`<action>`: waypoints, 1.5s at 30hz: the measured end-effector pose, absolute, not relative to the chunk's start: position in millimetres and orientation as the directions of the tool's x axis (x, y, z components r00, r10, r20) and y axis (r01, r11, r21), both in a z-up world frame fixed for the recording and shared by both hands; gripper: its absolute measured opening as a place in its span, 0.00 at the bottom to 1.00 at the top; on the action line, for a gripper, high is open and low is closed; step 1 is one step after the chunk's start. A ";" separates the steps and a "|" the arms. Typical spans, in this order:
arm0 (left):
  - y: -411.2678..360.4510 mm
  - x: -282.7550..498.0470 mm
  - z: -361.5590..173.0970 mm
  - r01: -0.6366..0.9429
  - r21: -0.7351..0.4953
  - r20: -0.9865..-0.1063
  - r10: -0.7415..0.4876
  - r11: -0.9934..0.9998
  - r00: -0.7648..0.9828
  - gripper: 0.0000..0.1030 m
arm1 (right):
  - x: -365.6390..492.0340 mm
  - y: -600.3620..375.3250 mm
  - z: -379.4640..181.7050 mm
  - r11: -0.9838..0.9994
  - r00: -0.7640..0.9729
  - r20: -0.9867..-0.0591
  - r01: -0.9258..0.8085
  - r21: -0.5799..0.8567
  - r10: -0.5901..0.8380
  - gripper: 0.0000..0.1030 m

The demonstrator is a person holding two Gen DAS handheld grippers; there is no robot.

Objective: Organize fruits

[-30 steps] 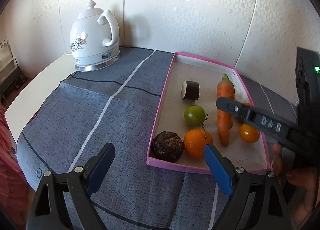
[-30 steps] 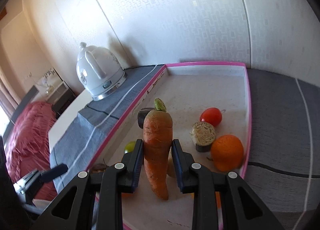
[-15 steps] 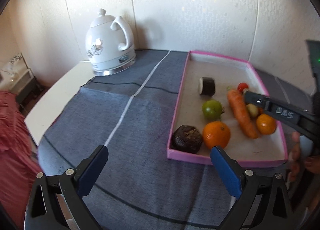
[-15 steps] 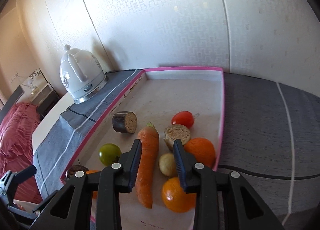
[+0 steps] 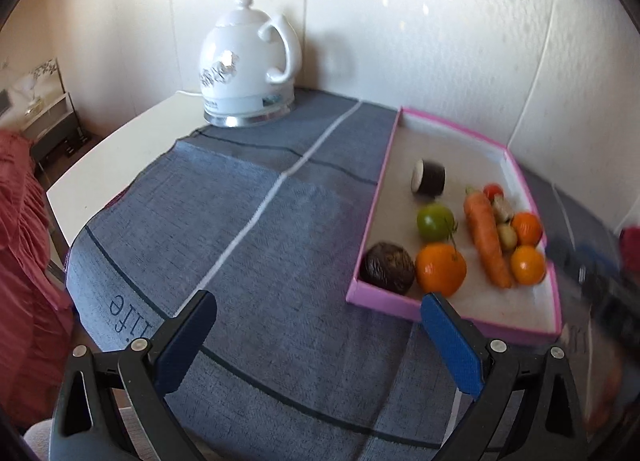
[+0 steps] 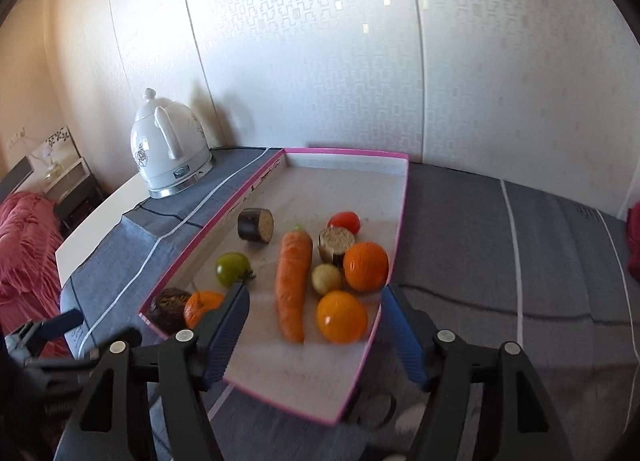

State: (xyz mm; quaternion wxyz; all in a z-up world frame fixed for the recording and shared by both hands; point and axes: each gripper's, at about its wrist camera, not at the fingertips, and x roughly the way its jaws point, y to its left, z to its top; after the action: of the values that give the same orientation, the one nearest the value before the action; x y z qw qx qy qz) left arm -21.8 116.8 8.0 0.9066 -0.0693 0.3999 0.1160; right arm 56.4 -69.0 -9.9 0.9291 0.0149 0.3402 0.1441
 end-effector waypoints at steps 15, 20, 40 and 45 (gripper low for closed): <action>101.5 -21.0 12.9 -0.236 0.029 -0.699 0.188 0.971 0.690 1.00 | 37.5 -55.9 -21.7 0.969 0.758 -0.617 -0.243 0.032 0.211 0.68; 99.1 -21.8 12.3 -0.234 0.037 -0.696 0.192 0.972 0.691 1.00 | 37.9 -55.4 -23.8 0.968 0.753 -0.622 -0.247 0.034 0.214 0.68; 99.8 -20.7 9.1 -0.237 0.036 -0.708 0.192 0.971 0.679 1.00 | 39.2 -61.0 -24.6 0.971 0.754 -0.619 -0.228 0.068 0.220 0.68; 99.4 -20.1 7.7 -0.229 0.042 -0.711 0.190 0.973 0.677 1.00 | 38.9 -60.9 -25.7 0.972 0.750 -0.624 -0.225 0.072 0.220 0.68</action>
State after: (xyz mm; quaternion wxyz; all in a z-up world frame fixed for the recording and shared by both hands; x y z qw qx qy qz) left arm -20.1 99.4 7.7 0.9154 -0.0250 0.3851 0.1145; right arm 38.9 -60.9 -25.7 0.9353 -0.0037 0.3333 0.1190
